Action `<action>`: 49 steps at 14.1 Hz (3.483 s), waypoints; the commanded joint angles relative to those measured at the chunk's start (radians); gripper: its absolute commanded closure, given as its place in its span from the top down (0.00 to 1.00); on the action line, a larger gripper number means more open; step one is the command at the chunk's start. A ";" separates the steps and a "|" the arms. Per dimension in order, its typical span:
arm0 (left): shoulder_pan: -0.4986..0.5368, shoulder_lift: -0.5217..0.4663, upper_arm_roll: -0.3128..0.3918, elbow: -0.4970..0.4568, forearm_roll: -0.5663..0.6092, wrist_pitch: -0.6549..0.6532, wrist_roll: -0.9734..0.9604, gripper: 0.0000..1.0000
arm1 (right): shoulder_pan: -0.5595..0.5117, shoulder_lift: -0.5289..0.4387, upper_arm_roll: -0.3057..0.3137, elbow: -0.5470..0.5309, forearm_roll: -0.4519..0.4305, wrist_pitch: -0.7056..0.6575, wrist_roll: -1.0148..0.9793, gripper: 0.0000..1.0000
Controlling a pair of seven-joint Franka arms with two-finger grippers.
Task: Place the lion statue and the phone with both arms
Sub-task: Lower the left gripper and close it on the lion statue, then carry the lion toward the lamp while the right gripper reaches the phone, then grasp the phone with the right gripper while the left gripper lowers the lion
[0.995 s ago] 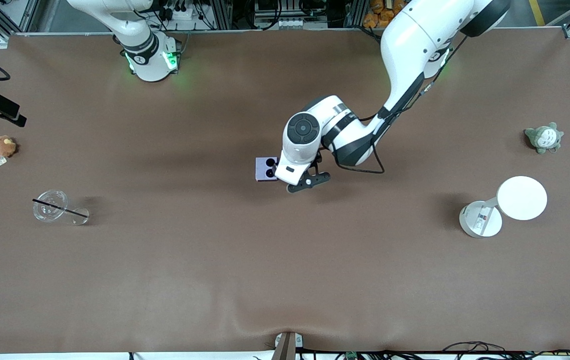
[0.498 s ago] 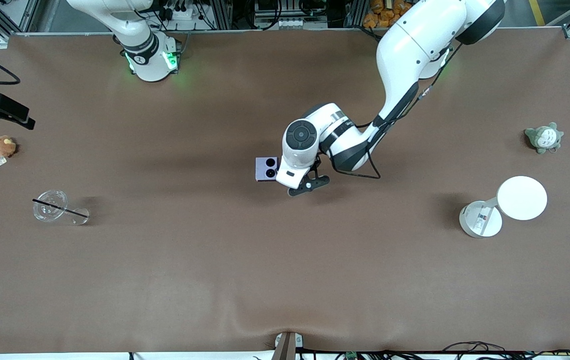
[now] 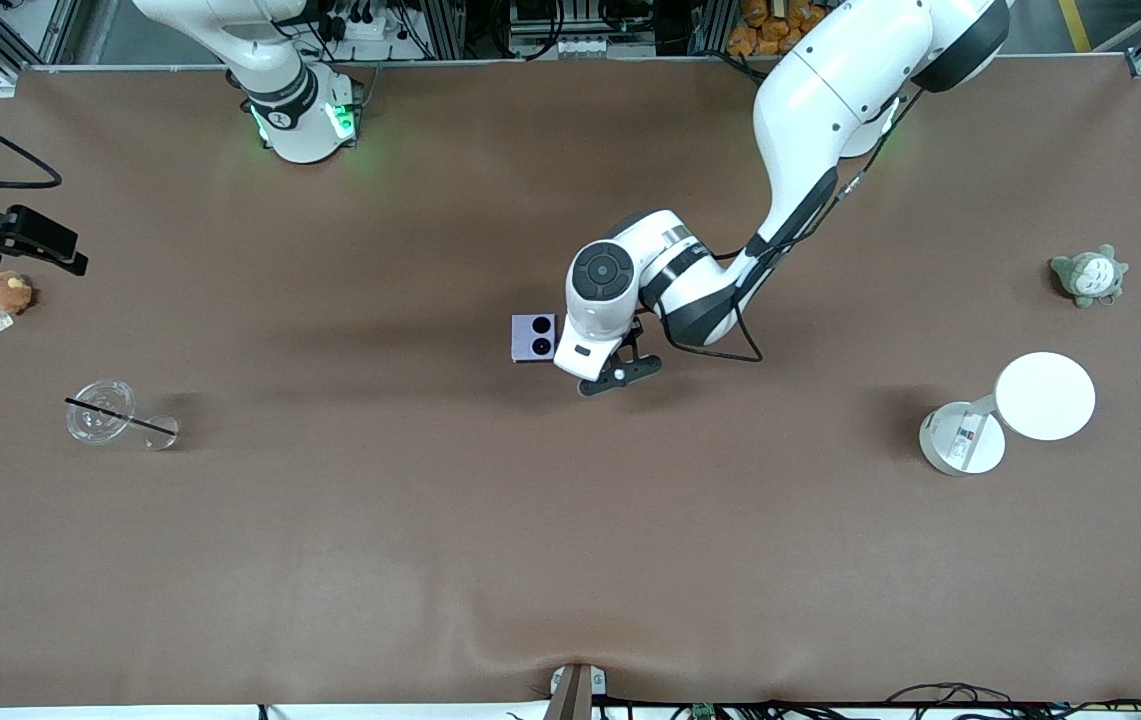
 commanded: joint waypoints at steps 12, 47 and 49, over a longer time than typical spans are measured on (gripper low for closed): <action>0.312 -0.226 -0.012 -0.099 0.031 -0.197 0.616 0.00 | 0.231 0.404 0.000 0.082 0.146 0.102 0.022 1.00; 0.730 -0.160 -0.001 -0.248 0.132 0.085 1.158 0.65 | 0.776 0.677 -0.001 -0.155 0.239 0.723 0.511 1.00; 0.730 -0.171 -0.001 -0.247 0.132 0.083 1.157 1.00 | 0.776 0.677 -0.001 -0.158 0.241 0.725 0.513 1.00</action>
